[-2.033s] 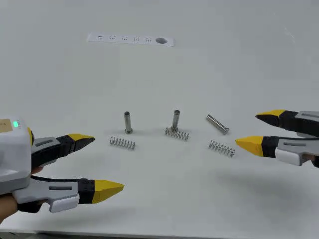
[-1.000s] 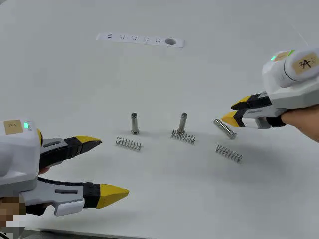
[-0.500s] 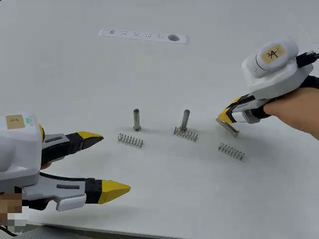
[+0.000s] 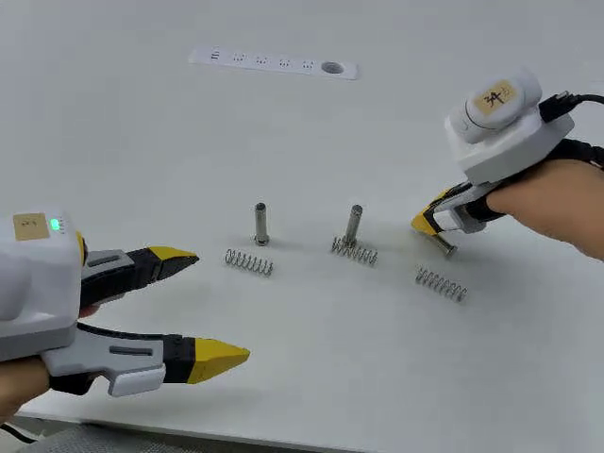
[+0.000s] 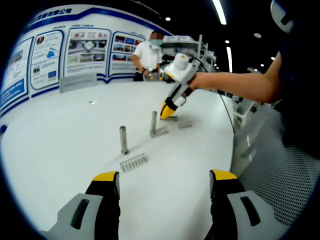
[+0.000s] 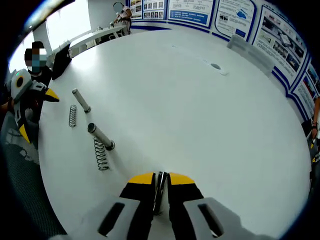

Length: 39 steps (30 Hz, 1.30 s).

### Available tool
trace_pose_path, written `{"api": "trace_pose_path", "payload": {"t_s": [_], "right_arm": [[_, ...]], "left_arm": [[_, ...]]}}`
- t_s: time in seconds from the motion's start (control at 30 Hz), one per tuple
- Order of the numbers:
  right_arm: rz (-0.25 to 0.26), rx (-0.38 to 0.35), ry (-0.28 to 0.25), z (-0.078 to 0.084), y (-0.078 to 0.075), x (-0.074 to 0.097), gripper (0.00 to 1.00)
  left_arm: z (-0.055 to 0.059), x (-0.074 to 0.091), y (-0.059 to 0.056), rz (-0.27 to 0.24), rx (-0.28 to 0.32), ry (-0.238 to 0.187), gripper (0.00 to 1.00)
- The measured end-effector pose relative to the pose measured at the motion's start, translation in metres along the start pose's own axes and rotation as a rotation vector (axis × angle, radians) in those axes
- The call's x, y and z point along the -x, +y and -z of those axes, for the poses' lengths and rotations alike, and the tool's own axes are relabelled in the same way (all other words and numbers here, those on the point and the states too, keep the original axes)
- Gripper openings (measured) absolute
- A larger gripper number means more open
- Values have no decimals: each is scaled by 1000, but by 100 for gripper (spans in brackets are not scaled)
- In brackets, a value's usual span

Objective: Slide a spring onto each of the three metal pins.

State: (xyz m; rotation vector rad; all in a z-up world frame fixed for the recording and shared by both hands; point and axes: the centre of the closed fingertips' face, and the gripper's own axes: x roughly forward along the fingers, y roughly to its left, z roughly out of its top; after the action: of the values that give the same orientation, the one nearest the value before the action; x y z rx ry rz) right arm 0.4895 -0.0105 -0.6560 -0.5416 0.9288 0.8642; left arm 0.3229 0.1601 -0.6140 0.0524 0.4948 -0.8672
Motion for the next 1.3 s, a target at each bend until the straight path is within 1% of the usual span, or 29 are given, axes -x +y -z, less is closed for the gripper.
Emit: {"api": "trace_pose_path", "payload": {"t_s": [0.23, 0.47, 0.6, 0.77, 0.87, 0.97, 1.1, 1.2, 1.3], "right_arm": [[-3, -9, 20, 2, 1, -2, 10], [-2, 3, 46, 4, 2, -5, 10], [-2, 11, 71, 5, 3, -5, 10], [4, 10, 128, 5, 5, -6, 10], [19, 61, 177, 5, 6, -6, 10], [25, 80, 210, 5, 7, -6, 10], [12, 85, 232, 6, 8, -6, 10], [-8, 85, 241, 6, 8, -6, 10], [-15, 85, 248, 6, 9, -6, 10]], "left_arm": [[0, 0, 0, 1, 3, -1, 75], [0, 0, 0, 2, 6, -3, 74], [0, 0, -1, 5, 6, -1, 74], [1, -1, -1, 8, 5, 2, 74], [1, -1, -1, 9, 5, 3, 74], [1, -1, -1, 10, 5, 5, 73], [1, -1, -1, 8, 6, 3, 73], [1, 0, 0, 5, 7, 0, 73], [0, -1, -1, 6, 6, -1, 73]]}}
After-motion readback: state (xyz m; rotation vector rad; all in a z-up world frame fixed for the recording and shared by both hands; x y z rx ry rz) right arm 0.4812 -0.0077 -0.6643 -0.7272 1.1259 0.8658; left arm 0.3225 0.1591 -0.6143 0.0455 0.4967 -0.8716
